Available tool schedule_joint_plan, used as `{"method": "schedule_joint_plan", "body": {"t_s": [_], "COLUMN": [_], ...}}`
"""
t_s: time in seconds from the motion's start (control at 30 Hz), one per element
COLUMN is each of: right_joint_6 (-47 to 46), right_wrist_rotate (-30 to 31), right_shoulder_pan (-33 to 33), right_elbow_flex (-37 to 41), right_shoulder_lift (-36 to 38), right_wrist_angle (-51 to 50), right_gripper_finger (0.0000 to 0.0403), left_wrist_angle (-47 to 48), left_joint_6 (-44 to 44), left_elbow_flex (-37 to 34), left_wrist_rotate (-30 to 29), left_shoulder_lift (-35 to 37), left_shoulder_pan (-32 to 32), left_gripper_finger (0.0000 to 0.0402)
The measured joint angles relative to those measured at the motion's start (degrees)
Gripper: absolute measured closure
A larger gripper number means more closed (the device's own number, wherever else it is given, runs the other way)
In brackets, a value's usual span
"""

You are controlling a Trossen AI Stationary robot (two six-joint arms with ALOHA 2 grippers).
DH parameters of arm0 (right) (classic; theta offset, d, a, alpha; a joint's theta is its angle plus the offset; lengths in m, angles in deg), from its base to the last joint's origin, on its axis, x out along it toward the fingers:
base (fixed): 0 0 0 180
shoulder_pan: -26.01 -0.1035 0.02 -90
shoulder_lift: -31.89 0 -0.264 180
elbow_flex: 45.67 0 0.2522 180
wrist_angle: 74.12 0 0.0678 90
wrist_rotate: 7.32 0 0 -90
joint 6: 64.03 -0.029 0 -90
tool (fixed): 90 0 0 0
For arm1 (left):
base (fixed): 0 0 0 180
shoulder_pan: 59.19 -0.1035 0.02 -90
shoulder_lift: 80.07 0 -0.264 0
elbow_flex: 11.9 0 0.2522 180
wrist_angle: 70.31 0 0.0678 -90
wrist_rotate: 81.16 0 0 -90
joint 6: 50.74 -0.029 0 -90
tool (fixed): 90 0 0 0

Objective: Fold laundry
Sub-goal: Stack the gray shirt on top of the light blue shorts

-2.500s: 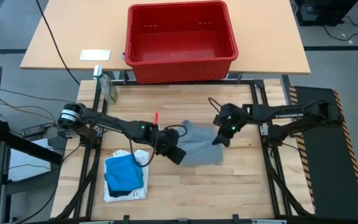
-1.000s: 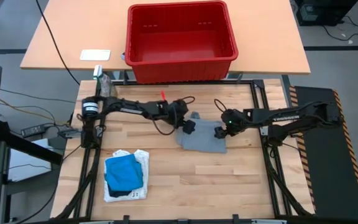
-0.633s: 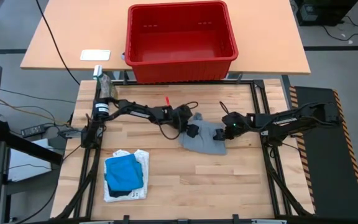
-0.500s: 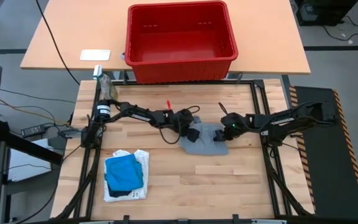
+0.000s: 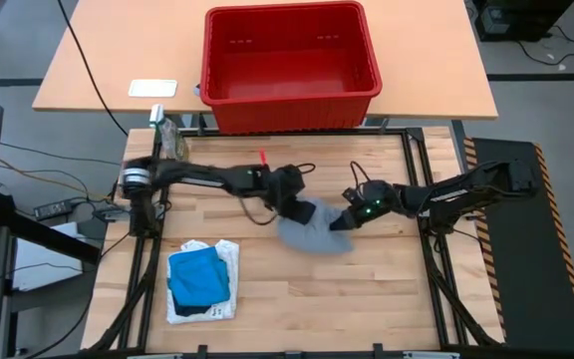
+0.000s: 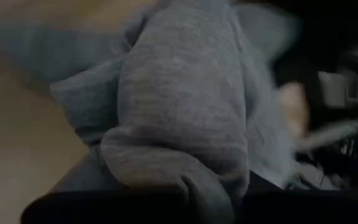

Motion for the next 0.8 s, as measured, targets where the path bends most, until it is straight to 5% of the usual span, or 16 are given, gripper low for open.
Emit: {"method": "schedule_joint_plan", "body": {"t_s": [0.17, 0.43, 0.63, 0.8], "right_joint_6": [-0.48, 3.52, 6.20, 7.12], "right_wrist_rotate": [3.28, 12.24, 14.92, 17.09], "right_shoulder_pan": [-5.73, -11.44, -16.56, -19.67], "right_elbow_flex": [-9.38, -36.72, -56.60, -71.16], "right_shoulder_lift": [-2.74, -19.37, -33.22, -44.65], "right_wrist_angle": [0.87, 0.04, -3.06, -4.93], "right_gripper_finger": [0.0381, 0.0381, 0.0381, 0.0381], "left_wrist_angle": [15.29, 51.81, 64.22, 72.41], "left_joint_6": [-2.17, -4.28, 8.66, 19.42], "left_elbow_flex": [4.29, 8.72, 10.04, 9.98], "left_wrist_rotate": [-3.25, -5.13, -8.28, -14.25], "left_shoulder_lift": [10.47, 23.56, 34.07, 36.20], "left_shoulder_pan": [3.09, 10.40, 23.11, 35.06], "left_gripper_finger": [0.0374, 0.0374, 0.0363, 0.0371]}}
